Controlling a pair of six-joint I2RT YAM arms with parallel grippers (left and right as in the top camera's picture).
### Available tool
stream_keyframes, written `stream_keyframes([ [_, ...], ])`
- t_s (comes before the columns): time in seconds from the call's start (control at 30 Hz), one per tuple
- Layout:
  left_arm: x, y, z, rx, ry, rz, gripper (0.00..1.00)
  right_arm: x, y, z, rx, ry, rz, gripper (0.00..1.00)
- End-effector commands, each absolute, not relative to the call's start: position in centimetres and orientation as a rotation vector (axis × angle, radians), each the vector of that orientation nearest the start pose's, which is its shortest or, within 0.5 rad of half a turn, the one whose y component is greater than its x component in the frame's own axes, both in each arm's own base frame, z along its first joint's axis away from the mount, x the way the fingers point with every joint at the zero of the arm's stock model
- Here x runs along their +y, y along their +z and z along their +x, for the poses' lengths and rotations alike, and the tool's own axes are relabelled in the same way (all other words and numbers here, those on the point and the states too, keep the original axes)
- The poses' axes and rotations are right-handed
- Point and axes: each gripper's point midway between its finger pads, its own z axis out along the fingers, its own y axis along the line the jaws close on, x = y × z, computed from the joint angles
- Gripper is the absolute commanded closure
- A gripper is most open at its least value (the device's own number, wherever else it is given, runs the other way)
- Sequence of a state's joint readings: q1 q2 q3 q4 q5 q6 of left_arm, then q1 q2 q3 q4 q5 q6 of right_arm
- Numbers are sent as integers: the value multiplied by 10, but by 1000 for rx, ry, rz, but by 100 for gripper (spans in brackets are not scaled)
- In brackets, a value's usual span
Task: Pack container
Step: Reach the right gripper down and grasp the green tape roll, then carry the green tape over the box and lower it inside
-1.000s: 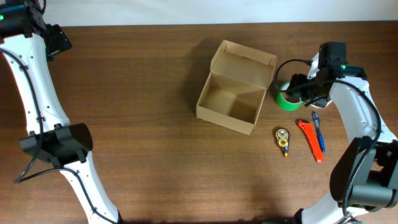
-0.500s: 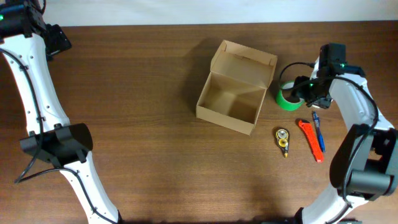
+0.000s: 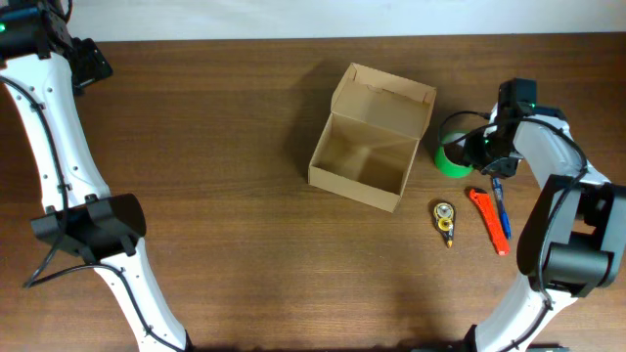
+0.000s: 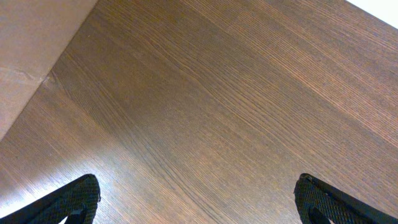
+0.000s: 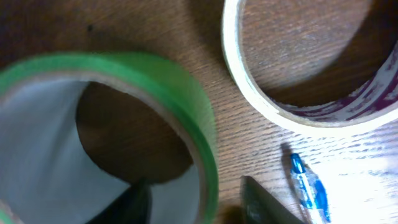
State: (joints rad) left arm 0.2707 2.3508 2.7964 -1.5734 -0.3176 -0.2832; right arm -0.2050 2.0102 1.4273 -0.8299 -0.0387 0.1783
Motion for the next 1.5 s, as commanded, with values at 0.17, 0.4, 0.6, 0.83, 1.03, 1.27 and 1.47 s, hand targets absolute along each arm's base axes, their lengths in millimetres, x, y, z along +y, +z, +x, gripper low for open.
stream_keyframes([
  [0.17,188,243,470,2551,422,-818,0,-79,25,410,2910,44,548,91],
  [0.4,188,243,470,2551,422,-818,0,-81,30,415,2893,42,544,97],
  [0.6,188,243,470,2551,422,-818,0,-85,75,436,2851,31,494,96],
  [0.83,188,243,470,2551,422,-818,0,-83,181,464,2736,56,352,96],
  [1.03,188,243,470,2551,422,-818,0,-44,264,465,2642,80,104,97],
  [1.27,188,243,470,2551,422,-818,0,48,287,449,2635,141,-244,96],
  [1.47,188,243,470,2551,422,-818,0,124,276,438,2623,127,-514,96],
])
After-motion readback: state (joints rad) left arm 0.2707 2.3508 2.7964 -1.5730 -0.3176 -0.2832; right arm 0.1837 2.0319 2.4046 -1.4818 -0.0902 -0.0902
